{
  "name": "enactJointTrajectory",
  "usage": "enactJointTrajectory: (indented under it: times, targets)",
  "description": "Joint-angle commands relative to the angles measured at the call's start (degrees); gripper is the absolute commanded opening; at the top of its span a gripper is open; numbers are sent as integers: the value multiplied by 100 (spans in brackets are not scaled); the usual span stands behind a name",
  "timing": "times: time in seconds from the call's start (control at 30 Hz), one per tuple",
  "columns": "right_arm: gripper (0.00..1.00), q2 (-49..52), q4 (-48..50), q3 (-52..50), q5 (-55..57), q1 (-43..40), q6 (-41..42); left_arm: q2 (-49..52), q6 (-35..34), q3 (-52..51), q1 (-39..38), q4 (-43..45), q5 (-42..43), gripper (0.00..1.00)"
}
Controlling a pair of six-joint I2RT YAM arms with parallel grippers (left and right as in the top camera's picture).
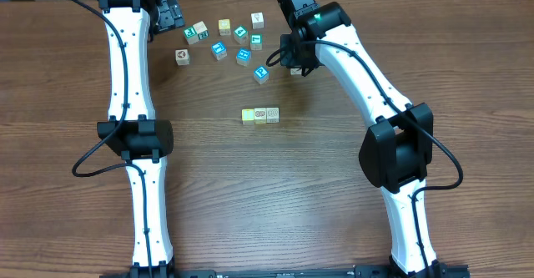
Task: Form a horizontal line
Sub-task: 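Close the right gripper on the brown-B block and lift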
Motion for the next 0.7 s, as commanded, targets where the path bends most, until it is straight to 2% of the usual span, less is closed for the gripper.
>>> enactJointTrajectory:
  times: [0.0,0.67]
  targets:
    - [24,-68,-428,-39,35,-26,195,-170,70,101,9,7,-55,100]
    - [27,-68,-306,-1307,-229,-26,280,-170,70,101,9,7,-55,100]
